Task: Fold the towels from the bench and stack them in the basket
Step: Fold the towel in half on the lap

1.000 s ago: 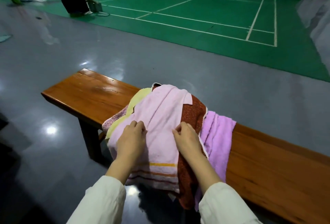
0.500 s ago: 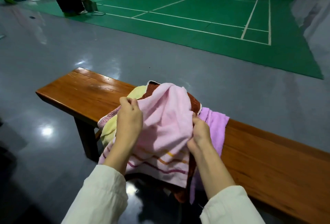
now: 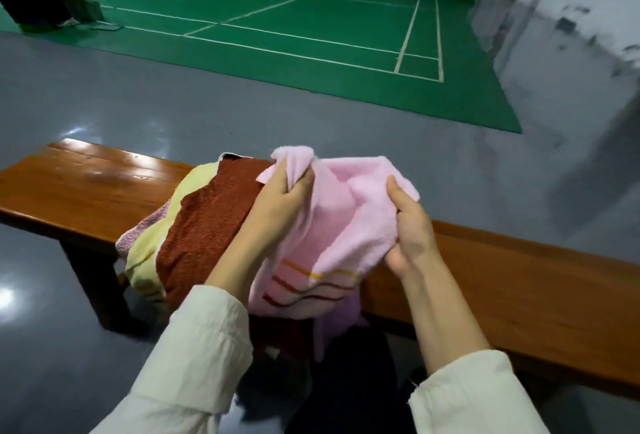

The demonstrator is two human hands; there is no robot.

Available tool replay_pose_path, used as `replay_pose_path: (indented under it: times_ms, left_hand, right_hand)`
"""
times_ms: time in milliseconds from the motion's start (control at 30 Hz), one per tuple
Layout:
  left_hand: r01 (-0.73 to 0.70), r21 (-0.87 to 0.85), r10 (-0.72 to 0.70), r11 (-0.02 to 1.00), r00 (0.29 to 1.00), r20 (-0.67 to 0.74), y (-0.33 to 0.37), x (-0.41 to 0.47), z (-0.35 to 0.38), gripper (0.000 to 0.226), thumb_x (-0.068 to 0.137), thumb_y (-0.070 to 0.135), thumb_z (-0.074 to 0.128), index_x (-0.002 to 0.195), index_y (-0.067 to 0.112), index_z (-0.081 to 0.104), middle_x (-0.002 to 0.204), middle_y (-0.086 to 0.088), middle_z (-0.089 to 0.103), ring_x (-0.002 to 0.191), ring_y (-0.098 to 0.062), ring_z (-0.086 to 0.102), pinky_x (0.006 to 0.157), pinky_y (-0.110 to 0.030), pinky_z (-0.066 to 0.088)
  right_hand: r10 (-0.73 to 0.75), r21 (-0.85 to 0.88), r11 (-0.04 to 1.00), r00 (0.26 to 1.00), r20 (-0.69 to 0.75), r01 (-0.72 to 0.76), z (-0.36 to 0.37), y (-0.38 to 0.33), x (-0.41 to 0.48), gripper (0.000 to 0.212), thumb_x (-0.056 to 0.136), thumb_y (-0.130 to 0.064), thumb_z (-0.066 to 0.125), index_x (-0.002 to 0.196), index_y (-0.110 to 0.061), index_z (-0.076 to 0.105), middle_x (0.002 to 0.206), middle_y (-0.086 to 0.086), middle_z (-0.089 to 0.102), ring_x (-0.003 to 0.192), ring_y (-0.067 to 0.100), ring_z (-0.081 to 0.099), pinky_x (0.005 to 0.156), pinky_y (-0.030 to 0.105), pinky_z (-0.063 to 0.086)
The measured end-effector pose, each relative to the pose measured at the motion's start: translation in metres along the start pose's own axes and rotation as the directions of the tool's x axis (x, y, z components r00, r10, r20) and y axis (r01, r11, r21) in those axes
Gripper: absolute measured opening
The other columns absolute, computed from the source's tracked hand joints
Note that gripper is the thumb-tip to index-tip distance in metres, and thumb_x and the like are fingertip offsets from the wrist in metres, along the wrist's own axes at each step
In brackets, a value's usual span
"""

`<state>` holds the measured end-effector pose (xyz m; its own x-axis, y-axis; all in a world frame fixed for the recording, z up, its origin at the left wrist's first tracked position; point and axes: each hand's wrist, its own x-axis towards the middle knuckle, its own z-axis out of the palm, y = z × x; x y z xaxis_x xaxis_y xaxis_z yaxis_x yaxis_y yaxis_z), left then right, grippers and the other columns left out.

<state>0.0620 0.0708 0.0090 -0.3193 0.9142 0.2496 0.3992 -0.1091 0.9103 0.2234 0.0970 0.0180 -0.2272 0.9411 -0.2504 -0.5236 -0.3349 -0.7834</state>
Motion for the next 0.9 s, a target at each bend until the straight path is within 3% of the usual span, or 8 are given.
replay_pose_path:
  times_ms: [133, 233, 367, 467, 633, 700, 800, 900]
  left_hand:
    - [-0.065, -0.099, 0.08, 0.993, 0.984, 0.158, 0.038, -0.014, 0.038, 0.022, 0.093, 0.031, 0.054, 0.109, 0.019, 0.065, 0.102, 0.002, 0.068, 0.09, 0.003, 0.057, 0.081, -0.013, 0.044]
    - [-0.032, 0.07, 0.007, 0.997, 0.946, 0.325, 0.04, -0.03, 0.067, 0.038, 0.082, 0.048, 0.054, 0.101, 0.019, 0.067, 0.099, -0.001, 0.069, 0.096, -0.008, 0.061, 0.079, -0.022, 0.045]
    - [0.15, 0.25, -0.22, 0.957, 0.933, 0.284, 0.017, -0.08, 0.112, 0.035, 0.086, 0.035, 0.067, 0.112, 0.016, 0.052, 0.109, -0.006, 0.058, 0.091, -0.019, 0.055, 0.075, -0.024, 0.039]
    - [0.097, 0.122, -0.127, 0.988, 0.953, 0.276, 0.005, -0.117, 0.135, 0.02, 0.084, 0.024, 0.068, 0.098, 0.023, 0.055, 0.108, -0.005, 0.058, 0.086, -0.02, 0.059, 0.087, -0.037, 0.05]
    - [0.032, 0.185, -0.088, 0.982, 0.947, 0.309, 0.006, -0.152, 0.147, 0.033, 0.079, 0.039, 0.073, 0.098, 0.018, 0.055, 0.094, 0.001, 0.061, 0.084, -0.014, 0.058, 0.076, -0.031, 0.048]
    - [0.03, 0.214, -0.088, 0.976, 0.959, 0.268, 0.002, -0.151, 0.142, 0.024, 0.082, 0.029, 0.071, 0.095, 0.018, 0.054, 0.089, 0.001, 0.062, 0.083, -0.016, 0.059, 0.073, -0.029, 0.045]
    - [0.119, 0.101, -0.141, 0.988, 0.956, 0.258, -0.008, -0.147, 0.127, 0.008, 0.088, 0.023, 0.058, 0.089, 0.014, 0.059, 0.077, 0.0, 0.065, 0.076, -0.013, 0.059, 0.071, -0.032, 0.046]
    - [0.251, -0.086, -0.218, 0.964, 0.934, 0.283, -0.009, -0.145, 0.114, 0.021, 0.092, 0.027, 0.05, 0.091, 0.009, 0.061, 0.075, -0.002, 0.061, 0.071, -0.008, 0.051, 0.071, -0.033, 0.044]
  right_hand:
    - [-0.143, 0.06, 0.987, 0.986, -0.084, 0.148, -0.045, -0.041, -0.046, 0.031, 0.097, -0.027, 0.049, 0.11, -0.003, 0.064, 0.098, 0.015, 0.072, 0.087, 0.023, 0.07, 0.073, 0.033, 0.059]
    - [-0.173, 0.025, 0.983, 0.96, -0.222, 0.183, -0.086, -0.035, -0.07, 0.026, 0.097, -0.022, 0.048, 0.106, -0.005, 0.066, 0.091, 0.01, 0.073, 0.082, 0.017, 0.07, 0.07, 0.026, 0.057]
    - [0.064, 0.061, 0.997, 0.936, -0.346, -0.046, -0.129, 0.001, -0.089, 0.031, 0.091, -0.022, 0.054, 0.115, -0.005, 0.063, 0.094, 0.011, 0.072, 0.088, 0.019, 0.062, 0.079, 0.026, 0.051]
    - [0.172, 0.131, 0.983, 0.916, -0.363, -0.132, -0.143, 0.019, -0.095, 0.029, 0.097, -0.014, 0.048, 0.117, 0.003, 0.06, 0.103, 0.018, 0.07, 0.097, 0.026, 0.066, 0.09, 0.035, 0.052]
    - [0.133, 0.133, 0.986, 0.958, -0.255, -0.102, -0.143, 0.033, -0.102, 0.024, 0.096, -0.01, 0.05, 0.083, -0.003, 0.068, 0.068, 0.008, 0.069, 0.058, 0.012, 0.067, 0.053, 0.021, 0.055]
    - [0.107, 0.049, 0.994, 0.974, -0.198, -0.1, -0.141, 0.036, -0.106, 0.031, 0.096, -0.011, 0.05, 0.073, -0.005, 0.071, 0.071, 0.007, 0.07, 0.063, 0.01, 0.067, 0.062, 0.021, 0.055]
    - [-0.011, -0.197, 0.98, 0.984, -0.176, -0.024, -0.137, 0.042, -0.107, 0.021, 0.094, -0.008, 0.052, 0.092, -0.006, 0.072, 0.096, 0.012, 0.073, 0.094, 0.021, 0.068, 0.086, 0.029, 0.054]
    - [-0.319, -0.57, 0.784, 0.947, -0.033, 0.245, -0.134, 0.033, -0.094, 0.026, 0.092, -0.002, 0.057, 0.099, -0.025, 0.068, 0.116, 0.003, 0.064, 0.11, 0.01, 0.058, 0.088, 0.014, 0.045]
